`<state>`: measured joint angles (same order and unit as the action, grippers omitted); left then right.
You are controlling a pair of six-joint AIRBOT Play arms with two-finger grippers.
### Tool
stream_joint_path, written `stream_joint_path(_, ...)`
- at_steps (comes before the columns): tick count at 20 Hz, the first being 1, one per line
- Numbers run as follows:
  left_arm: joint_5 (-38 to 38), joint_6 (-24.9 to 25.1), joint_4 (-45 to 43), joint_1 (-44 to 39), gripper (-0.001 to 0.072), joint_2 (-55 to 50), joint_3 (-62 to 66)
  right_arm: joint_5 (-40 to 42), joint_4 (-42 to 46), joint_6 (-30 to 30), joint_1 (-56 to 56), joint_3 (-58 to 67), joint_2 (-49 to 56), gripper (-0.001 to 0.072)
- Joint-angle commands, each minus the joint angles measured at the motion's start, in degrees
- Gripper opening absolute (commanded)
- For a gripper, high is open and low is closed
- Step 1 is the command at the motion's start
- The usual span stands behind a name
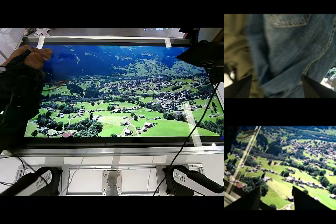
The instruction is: Fold the clothes and pants, and hang the long-sleeved shirts on hangers.
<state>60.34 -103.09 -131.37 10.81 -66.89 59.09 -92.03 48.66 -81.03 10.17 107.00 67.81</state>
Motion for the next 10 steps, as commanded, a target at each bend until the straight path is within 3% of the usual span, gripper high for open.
stream_joint_path(1,-0.9,-0.7,1.3,1.6,0.0714,-15.0,5.9,0.2,0.3,-0.1,0.0,0.0,2.4,0.0462)
stream_joint_path(5,0.6,0.3,5.2,-0.2,0.0714,-26.5,19.6,0.2,4.6,-0.3,0.0,0.0,3.0,0.0461)
stream_joint_path(10,4.4,8.3,12.8,-2.6,0.0714,-30.3,26.3,0.4,6.7,-0.3,0.0,0.0,3.1,0.0461)
